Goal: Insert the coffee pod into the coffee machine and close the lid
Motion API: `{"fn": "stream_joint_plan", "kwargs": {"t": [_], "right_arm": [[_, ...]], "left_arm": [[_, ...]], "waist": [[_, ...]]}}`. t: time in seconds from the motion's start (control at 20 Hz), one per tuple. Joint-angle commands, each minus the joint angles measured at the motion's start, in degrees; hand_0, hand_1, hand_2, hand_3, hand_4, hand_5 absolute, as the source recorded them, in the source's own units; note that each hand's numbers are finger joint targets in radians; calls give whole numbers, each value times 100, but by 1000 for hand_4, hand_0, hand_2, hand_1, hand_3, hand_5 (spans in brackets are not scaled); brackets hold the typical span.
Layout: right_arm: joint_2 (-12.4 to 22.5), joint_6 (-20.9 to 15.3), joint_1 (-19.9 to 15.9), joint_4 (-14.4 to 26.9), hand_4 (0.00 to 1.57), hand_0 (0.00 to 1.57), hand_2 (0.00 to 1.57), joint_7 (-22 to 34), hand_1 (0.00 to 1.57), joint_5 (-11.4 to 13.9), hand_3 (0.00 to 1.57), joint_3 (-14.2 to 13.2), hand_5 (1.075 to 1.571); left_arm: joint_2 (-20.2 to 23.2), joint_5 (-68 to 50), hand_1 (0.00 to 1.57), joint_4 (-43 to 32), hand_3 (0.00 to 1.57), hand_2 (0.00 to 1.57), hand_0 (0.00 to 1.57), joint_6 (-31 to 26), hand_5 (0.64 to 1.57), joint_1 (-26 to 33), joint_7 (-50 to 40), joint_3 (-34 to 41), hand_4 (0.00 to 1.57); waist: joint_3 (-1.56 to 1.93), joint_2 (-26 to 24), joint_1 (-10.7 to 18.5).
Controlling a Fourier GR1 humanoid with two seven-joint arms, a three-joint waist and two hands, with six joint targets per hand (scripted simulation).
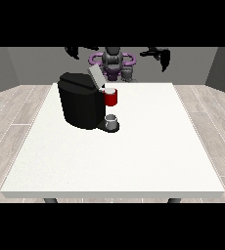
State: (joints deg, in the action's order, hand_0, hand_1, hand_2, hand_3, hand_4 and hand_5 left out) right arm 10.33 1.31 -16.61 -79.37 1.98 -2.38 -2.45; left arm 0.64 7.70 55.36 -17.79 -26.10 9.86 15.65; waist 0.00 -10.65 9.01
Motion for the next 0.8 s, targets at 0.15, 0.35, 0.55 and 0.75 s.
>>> {"fn": "stream_joint_plan", "kwargs": {"t": [0.15, 0.35, 0.55, 0.75], "right_arm": [[50, 335, -221, 407, 0, 0, 0, -204, 0, -204, 0, -212, 1571], [-117, 95, -688, 850, 0, 0, 0, -240, 0, -138, 0, -291, 1571], [-103, 66, -1076, 1114, 0, 0, 0, -332, 0, -64, 0, -337, 1571], [-15, 172, -1350, 1343, 0, 0, 0, -271, 0, -7, 0, -340, 1571]], "left_arm": [[41, -315, 0, 995, 0, 0, 0, 4, 1571, 589, -265, -152, 0], [-62, -611, 0, 1598, 0, 0, 0, 240, 1571, 738, -553, -401, 0], [49, -620, 0, 1928, 0, 0, 0, 229, 1571, 1013, -590, -477, 0], [168, -714, 0, 1992, 0, 0, 0, 278, 1571, 1048, -569, -472, 0]], "waist": [[1, 471, -18], [1, 672, 45], [0, 924, -3], [0, 1102, -153]]}}
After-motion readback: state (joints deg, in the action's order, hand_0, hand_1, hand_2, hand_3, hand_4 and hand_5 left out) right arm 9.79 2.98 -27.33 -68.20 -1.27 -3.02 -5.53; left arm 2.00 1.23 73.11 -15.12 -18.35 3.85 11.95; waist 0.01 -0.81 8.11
